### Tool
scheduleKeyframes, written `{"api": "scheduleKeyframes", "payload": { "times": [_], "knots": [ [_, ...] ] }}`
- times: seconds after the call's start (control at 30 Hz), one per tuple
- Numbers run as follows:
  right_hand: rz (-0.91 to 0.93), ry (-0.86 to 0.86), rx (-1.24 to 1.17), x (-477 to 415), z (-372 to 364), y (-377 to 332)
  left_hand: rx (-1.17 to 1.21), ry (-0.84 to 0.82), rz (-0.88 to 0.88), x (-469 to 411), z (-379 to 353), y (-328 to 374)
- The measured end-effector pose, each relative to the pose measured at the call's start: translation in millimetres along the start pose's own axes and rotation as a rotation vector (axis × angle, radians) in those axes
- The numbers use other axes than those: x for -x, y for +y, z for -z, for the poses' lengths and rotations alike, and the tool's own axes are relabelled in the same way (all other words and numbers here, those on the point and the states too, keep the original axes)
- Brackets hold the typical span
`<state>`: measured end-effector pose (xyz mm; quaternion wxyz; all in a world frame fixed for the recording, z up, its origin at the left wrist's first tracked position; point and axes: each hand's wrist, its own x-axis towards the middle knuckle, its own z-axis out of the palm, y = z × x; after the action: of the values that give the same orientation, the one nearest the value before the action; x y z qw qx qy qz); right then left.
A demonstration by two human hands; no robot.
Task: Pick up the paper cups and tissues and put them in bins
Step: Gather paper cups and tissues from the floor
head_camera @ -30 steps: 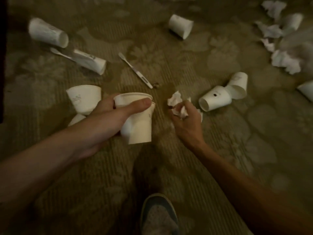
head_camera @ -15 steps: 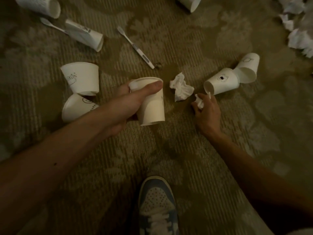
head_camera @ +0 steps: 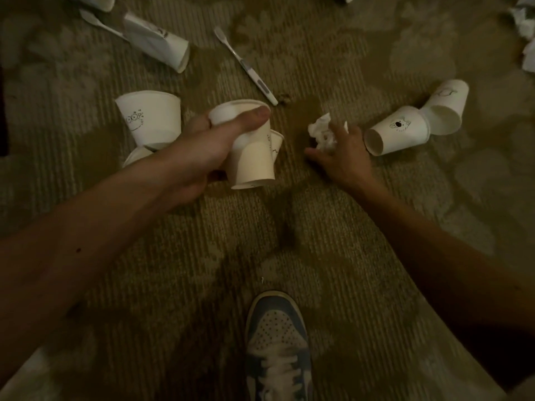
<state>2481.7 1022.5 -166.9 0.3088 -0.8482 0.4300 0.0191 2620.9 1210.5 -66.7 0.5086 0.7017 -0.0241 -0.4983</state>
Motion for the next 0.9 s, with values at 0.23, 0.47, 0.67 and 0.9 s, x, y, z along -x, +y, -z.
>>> {"api": "scheduleKeyframes", "payload": {
  "times": [0.23, 0.47, 0.67, 0.9],
  "knots": [
    [-0.097, -0.009, -0.226, -6, 6, -9, -0.021, 0.023, 0.001, 16, 19, -10],
    [-0.031, -0.149, -0.644, 45, 23, -82, -0.227, 0.045, -0.092, 50, 47, 1],
    [0.112, -0.396, -1.078, 93, 44, -211, -0.471, 0.191, -0.385, 113, 98, 49],
    [0.496, -0.84, -1.331, 159, 9, -371, -0.579, 0.529, -0.55, 242, 224, 65]
  ]
}}
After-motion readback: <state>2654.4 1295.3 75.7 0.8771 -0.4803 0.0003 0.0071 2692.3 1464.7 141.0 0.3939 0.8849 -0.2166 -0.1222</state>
